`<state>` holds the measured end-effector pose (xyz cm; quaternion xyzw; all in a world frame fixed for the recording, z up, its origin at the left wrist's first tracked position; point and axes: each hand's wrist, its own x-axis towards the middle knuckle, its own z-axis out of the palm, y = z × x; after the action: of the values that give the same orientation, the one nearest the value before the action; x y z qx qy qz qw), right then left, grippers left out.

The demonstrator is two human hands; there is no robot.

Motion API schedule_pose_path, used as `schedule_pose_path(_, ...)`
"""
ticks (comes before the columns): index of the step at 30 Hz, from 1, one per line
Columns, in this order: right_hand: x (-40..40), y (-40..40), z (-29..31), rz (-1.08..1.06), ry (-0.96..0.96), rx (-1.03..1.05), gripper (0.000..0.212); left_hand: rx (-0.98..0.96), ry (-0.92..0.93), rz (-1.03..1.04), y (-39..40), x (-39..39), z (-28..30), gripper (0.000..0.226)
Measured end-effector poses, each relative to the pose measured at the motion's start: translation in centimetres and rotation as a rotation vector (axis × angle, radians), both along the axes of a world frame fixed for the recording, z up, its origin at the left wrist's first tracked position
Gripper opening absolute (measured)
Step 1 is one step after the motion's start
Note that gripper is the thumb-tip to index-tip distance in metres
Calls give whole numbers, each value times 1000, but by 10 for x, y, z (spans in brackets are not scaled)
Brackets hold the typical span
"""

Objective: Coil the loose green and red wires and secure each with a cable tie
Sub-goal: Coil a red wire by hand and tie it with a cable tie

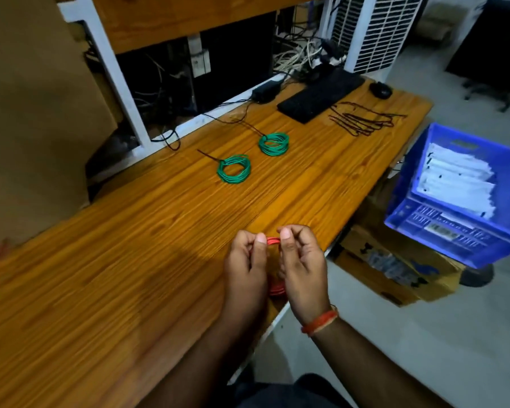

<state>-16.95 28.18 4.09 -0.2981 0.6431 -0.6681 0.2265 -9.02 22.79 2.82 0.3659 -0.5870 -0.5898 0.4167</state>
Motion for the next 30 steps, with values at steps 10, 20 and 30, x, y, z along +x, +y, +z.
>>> schedule_pose_path(10,-101,-68,-23,31,-29,51,28,142,56,49,-59,-96,-9,28)
schedule_pose_path(20,-298,-117,-47,232,297,233,22,45,-112,101,-115,-260,-56,29)
schedule_pose_path(30,-445,-172,-48,52,815,599,32,-37,-279,159,-141,-311,-54,24)
